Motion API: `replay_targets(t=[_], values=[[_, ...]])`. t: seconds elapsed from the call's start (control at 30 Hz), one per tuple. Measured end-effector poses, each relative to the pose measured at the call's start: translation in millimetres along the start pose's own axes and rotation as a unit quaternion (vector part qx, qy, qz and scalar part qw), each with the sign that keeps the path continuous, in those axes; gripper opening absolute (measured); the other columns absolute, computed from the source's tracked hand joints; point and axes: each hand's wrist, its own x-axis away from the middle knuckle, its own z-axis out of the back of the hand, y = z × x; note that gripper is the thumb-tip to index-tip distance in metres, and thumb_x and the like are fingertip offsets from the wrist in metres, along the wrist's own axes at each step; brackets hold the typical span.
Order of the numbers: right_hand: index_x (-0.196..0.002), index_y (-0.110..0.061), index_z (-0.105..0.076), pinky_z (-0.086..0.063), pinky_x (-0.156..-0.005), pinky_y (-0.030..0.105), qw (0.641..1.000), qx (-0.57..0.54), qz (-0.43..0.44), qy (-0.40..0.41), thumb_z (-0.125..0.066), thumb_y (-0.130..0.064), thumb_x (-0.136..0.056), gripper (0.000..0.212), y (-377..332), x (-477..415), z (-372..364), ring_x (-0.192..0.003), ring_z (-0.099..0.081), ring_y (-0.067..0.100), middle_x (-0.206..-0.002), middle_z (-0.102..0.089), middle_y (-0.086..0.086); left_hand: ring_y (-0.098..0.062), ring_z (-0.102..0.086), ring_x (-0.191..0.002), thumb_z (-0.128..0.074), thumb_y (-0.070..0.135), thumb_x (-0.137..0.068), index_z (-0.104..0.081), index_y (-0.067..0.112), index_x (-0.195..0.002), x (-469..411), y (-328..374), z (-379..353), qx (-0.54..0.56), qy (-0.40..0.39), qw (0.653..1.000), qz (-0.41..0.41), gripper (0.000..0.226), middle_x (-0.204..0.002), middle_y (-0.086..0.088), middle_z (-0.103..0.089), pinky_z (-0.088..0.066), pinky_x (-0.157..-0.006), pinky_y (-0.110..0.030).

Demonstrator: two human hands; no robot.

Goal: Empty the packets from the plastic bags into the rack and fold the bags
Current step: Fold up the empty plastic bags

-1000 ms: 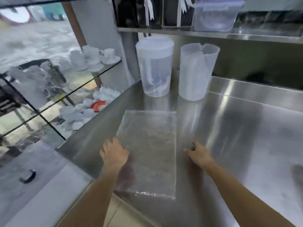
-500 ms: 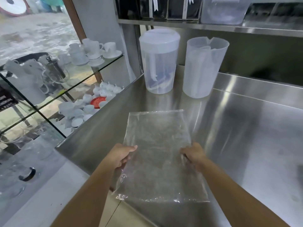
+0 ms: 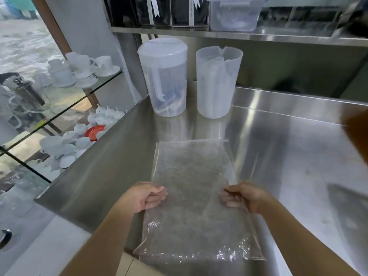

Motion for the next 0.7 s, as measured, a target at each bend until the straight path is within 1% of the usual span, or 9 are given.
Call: replay_targets(t=[0.03, 0.1, 0.17, 0.27, 0.3, 0.4, 0.57, 0.63, 0.7], values=[[-0.076, 0.002, -0.062, -0.055, -0.044, 0.028, 1.0, -0.004, 0.005, -0.006, -0.057, 0.006, -0.082, 0.009, 1.6, 2.4, 5.6, -0.048, -0.064, 0.018, -0.061, -0.067, 0.015, -0.014, -0.07, -0.068, -0.065, 0.0, -0.082, -0.062, 0.01, -0.086, -0.2, -0.7, 0.1, -0.001, 0.005, 1.0, -0.005, 0.011, -0.067, -0.002, -0.074, -0.054, -0.06, -0.026], [-0.071, 0.001, -0.06, -0.056, -0.044, 0.029, 1.0, -0.016, 0.014, -0.014, -0.054, 0.016, -0.079, 0.017, 3.8, 6.3, 14.8, -0.047, -0.065, 0.02, -0.057, -0.066, 0.016, -0.018, -0.068, -0.079, -0.063, -0.007, -0.08, -0.062, 0.009, -0.093, -1.3, -1.9, 0.1, -0.009, 0.005, 1.0, -0.006, 0.021, -0.077, -0.006, -0.074, -0.054, -0.065, -0.031], [-0.069, 0.002, -0.058, -0.056, -0.042, 0.029, 1.0, -0.013, 0.017, -0.012, -0.053, 0.017, -0.079, 0.018, 4.8, 9.5, 19.8, -0.044, -0.064, 0.02, -0.052, -0.065, 0.015, -0.021, -0.068, -0.08, -0.061, -0.01, -0.081, -0.061, 0.006, -0.097, -0.2, -2.1, -3.1, -0.018, -0.009, 1.0, -0.002, 0.022, -0.083, -0.011, -0.073, -0.055, -0.066, -0.034], [-0.07, 0.001, -0.06, -0.055, -0.042, 0.027, 1.0, 0.013, 0.004, 0.014, -0.056, 0.001, -0.085, 0.015, 5.6, 10.6, 22.0, -0.041, -0.062, 0.018, -0.048, -0.064, 0.012, -0.024, -0.068, -0.078, -0.063, -0.004, -0.082, -0.058, 0.006, -0.086, 1.4, -1.2, -10.8, -0.023, -0.014, 1.0, -0.006, 0.011, -0.072, -0.011, -0.073, -0.056, -0.068, -0.039], [-0.07, 0.0, -0.06, -0.055, -0.042, 0.027, 1.0, 0.019, 0.001, 0.024, -0.057, -0.005, -0.086, 0.017, 6.6, 10.3, 22.4, -0.04, -0.062, 0.019, -0.047, -0.064, 0.011, -0.025, -0.068, -0.078, -0.063, -0.003, -0.083, -0.057, 0.006, -0.084, 2.6, -1.3, -13.3, -0.022, -0.018, 1.0, -0.006, 0.01, -0.074, -0.012, -0.073, -0.057, -0.066, -0.038], [-0.068, -0.002, -0.059, -0.053, -0.038, 0.028, 0.998, 0.028, 0.008, 0.06, -0.061, -0.017, -0.086, 0.023, 9.9, 9.7, 21.9, -0.039, -0.062, 0.021, -0.046, -0.064, 0.011, -0.025, -0.068, -0.076, -0.06, -0.003, -0.085, -0.058, 0.006, -0.086, 4.1, -4.1, -17.5, -0.022, -0.012, 1.0, -0.011, 0.009, -0.082, -0.015, -0.071, -0.058, -0.052, -0.032], [-0.081, 0.0, -0.061, -0.051, -0.038, 0.027, 0.997, 0.029, 0.029, 0.071, -0.067, -0.032, -0.082, 0.032, 9.4, 16.4, 21.9, -0.044, -0.066, 0.023, -0.053, -0.067, 0.013, -0.024, -0.07, -0.07, -0.065, 0.008, -0.084, -0.058, 0.006, -0.088, 5.8, -6.8, -20.6, -0.025, 0.016, 0.999, -0.037, 0.008, -0.074, -0.013, -0.073, -0.058, -0.052, -0.031], [-0.083, 0.001, -0.061, -0.053, -0.039, 0.027, 0.998, 0.027, 0.028, 0.054, -0.064, -0.028, -0.084, 0.029, 9.2, 18.8, 22.8, -0.046, -0.066, 0.022, -0.056, -0.068, 0.014, -0.026, -0.07, -0.075, -0.068, 0.012, -0.083, -0.056, 0.008, -0.087, 9.0, -6.8, -21.5, -0.014, 0.008, 0.999, -0.041, 0.013, -0.078, -0.016, -0.072, -0.059, -0.055, -0.033], [-0.084, 0.003, -0.06, -0.055, -0.042, 0.027, 0.999, 0.023, 0.028, 0.037, -0.058, -0.015, -0.088, 0.018, 10.4, 19.9, 24.2, -0.047, -0.067, 0.02, -0.056, -0.07, 0.012, -0.028, -0.07, -0.081, -0.069, 0.012, -0.081, -0.057, 0.006, -0.093, 11.9, -6.0, -19.8, -0.013, -0.012, 0.999, -0.038, 0.018, -0.087, -0.019, -0.071, -0.059, -0.057, -0.034]])
